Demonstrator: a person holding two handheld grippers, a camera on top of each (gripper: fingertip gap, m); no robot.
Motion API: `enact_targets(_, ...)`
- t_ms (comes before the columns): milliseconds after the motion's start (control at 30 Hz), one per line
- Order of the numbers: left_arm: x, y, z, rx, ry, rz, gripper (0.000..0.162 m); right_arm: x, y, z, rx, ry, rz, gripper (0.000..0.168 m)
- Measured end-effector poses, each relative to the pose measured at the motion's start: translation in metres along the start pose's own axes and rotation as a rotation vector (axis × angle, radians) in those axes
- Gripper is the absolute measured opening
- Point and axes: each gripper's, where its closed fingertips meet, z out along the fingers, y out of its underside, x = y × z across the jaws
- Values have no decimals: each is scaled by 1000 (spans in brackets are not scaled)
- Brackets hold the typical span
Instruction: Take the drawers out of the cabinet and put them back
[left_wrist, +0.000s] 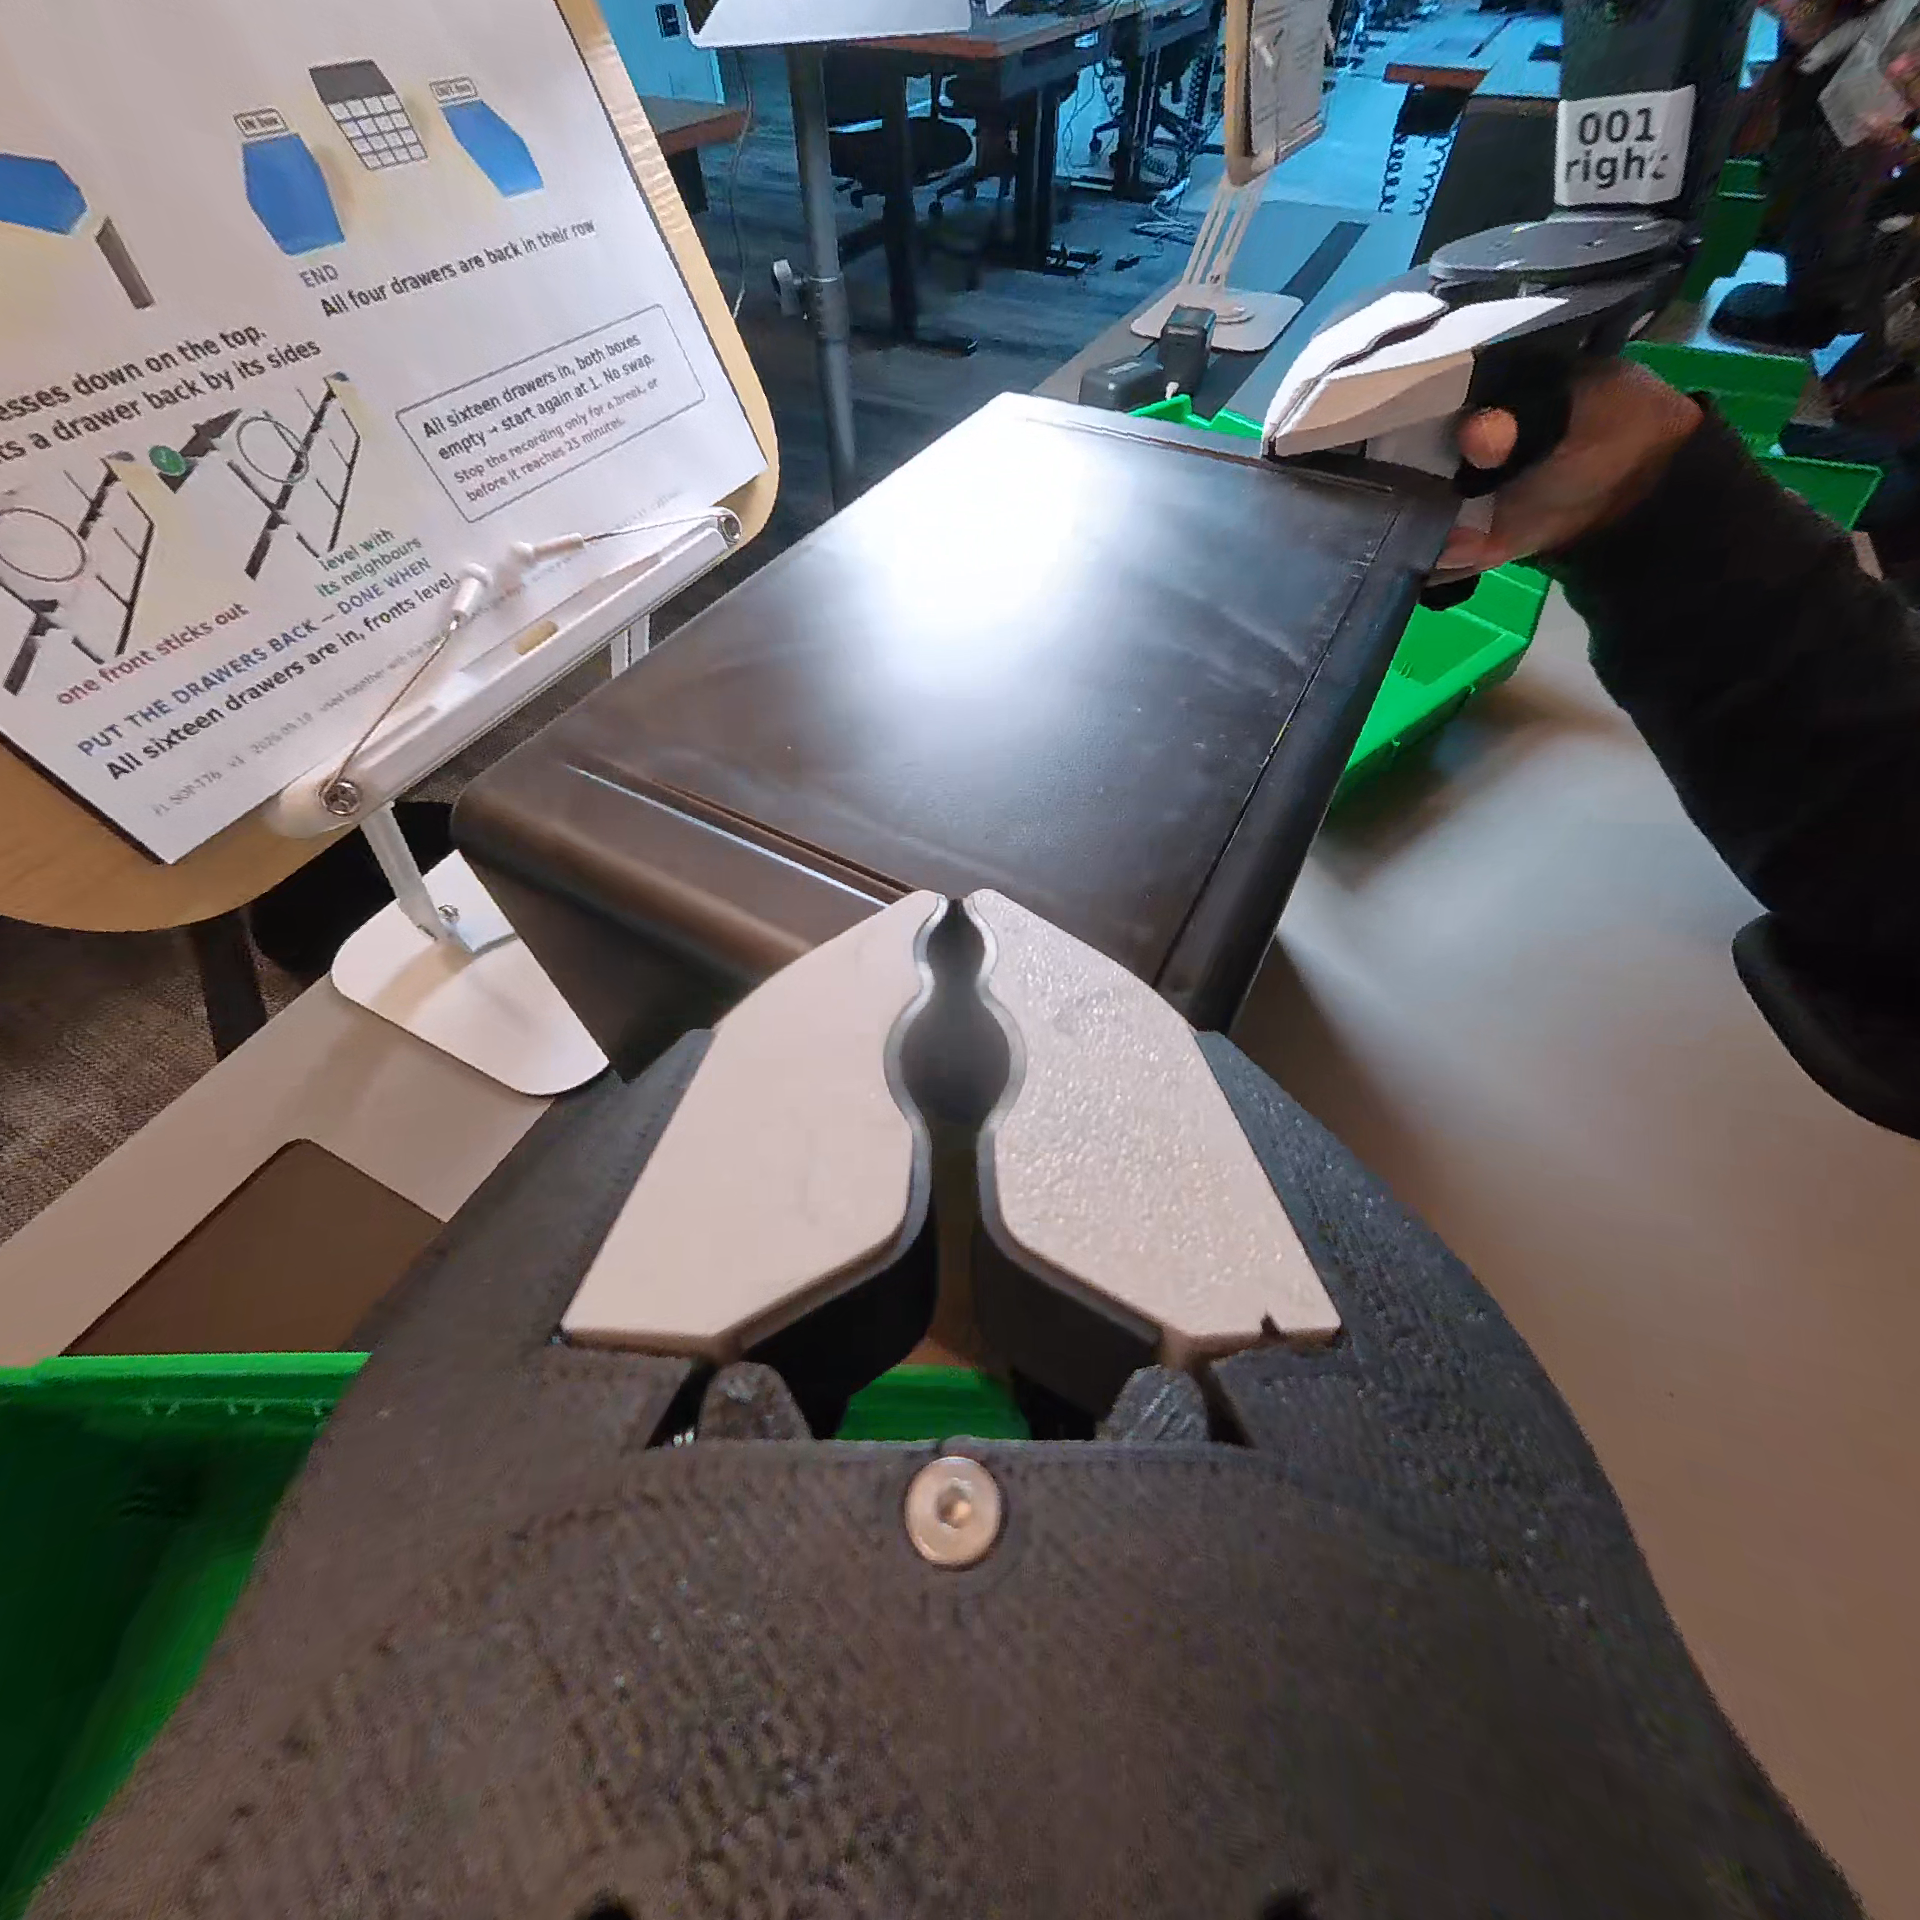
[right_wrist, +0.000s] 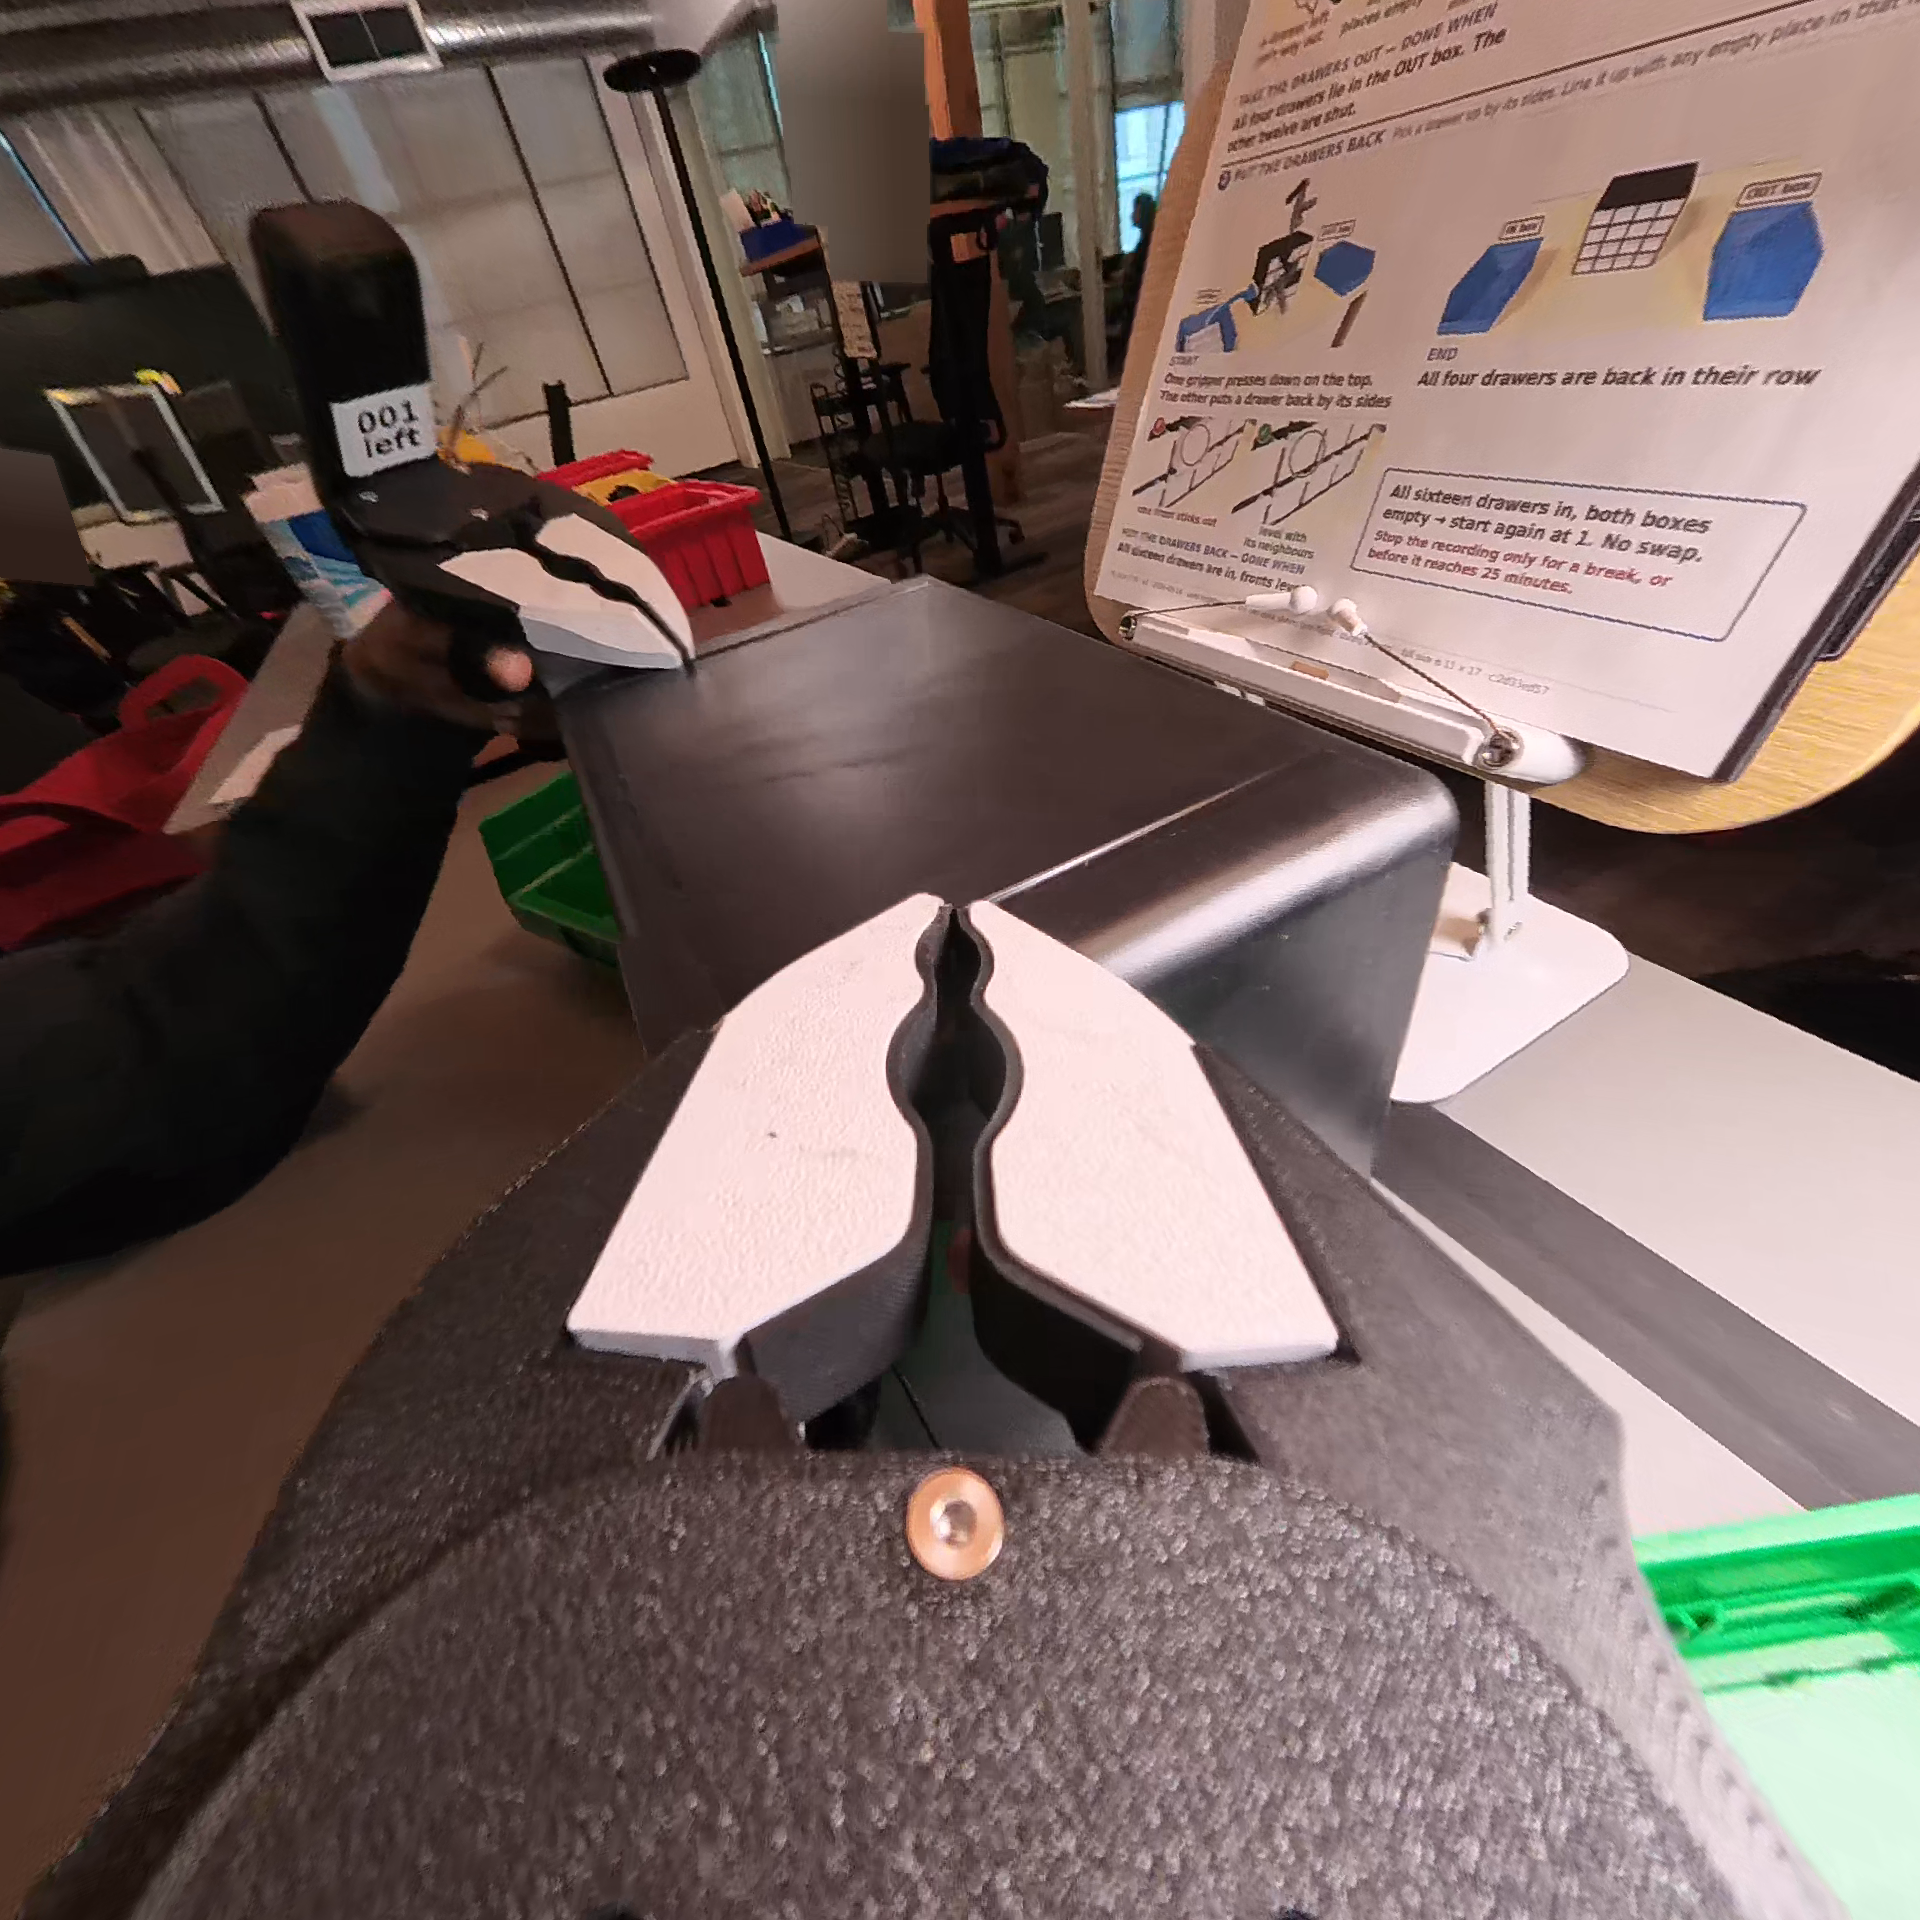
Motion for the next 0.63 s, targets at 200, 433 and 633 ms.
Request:
enact_targets(200, 0, 0, -1, 11, -7, -11, 0, -14, -46, -13, 27, 338, -347, 0)
enact_targets(433, 0, 0, -1, 15, -15, -15, 0, -160, -22, 35, -149, 74, -737, 5)
enact_targets(633, 0, 1, -2, -2, -57, 17, 0, -160, 106, 121, -471, 58, -951, 17)
